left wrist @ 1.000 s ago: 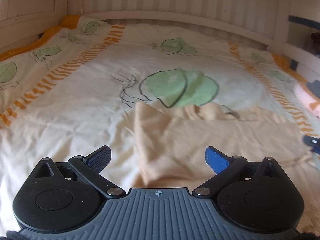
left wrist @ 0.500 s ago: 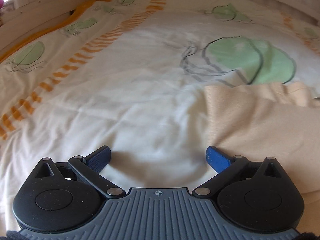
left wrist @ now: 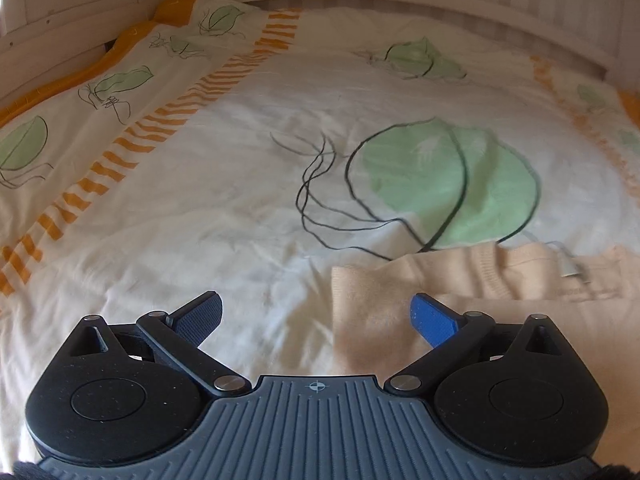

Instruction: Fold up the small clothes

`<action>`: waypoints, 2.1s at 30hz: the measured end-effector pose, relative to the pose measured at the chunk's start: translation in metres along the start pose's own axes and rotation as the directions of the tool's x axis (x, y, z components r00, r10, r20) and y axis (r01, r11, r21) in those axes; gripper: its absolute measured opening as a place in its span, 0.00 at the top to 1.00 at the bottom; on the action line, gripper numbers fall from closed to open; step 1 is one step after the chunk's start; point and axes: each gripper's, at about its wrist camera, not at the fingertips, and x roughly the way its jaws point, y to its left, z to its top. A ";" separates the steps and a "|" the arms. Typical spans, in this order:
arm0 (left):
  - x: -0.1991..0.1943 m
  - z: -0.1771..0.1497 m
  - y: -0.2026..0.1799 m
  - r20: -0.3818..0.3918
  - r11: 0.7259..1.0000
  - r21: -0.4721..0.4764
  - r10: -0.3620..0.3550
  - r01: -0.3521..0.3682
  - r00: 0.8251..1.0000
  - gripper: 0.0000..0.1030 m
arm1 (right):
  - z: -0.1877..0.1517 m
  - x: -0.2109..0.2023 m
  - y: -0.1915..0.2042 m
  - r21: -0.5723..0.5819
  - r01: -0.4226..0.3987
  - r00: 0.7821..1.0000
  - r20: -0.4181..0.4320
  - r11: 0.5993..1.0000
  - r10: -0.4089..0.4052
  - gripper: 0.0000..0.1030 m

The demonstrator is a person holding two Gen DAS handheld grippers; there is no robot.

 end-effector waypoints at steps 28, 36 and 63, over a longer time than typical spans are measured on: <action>-0.031 -0.061 0.013 -0.105 0.998 0.038 -0.039 0.044 0.994 0.01 | -0.007 0.006 0.003 0.014 -0.031 0.998 -0.046 0.999 0.032 0.07; -0.039 -0.076 0.035 -0.122 0.997 -0.042 -0.074 0.069 0.990 0.01 | -0.014 -0.009 0.013 -0.004 -0.031 0.996 -0.083 1.000 0.031 0.07; -0.183 -0.194 0.052 -0.130 0.937 -0.122 -0.342 0.328 0.930 0.01 | -0.127 -0.127 0.062 0.069 0.128 0.910 -0.405 0.989 -0.089 0.03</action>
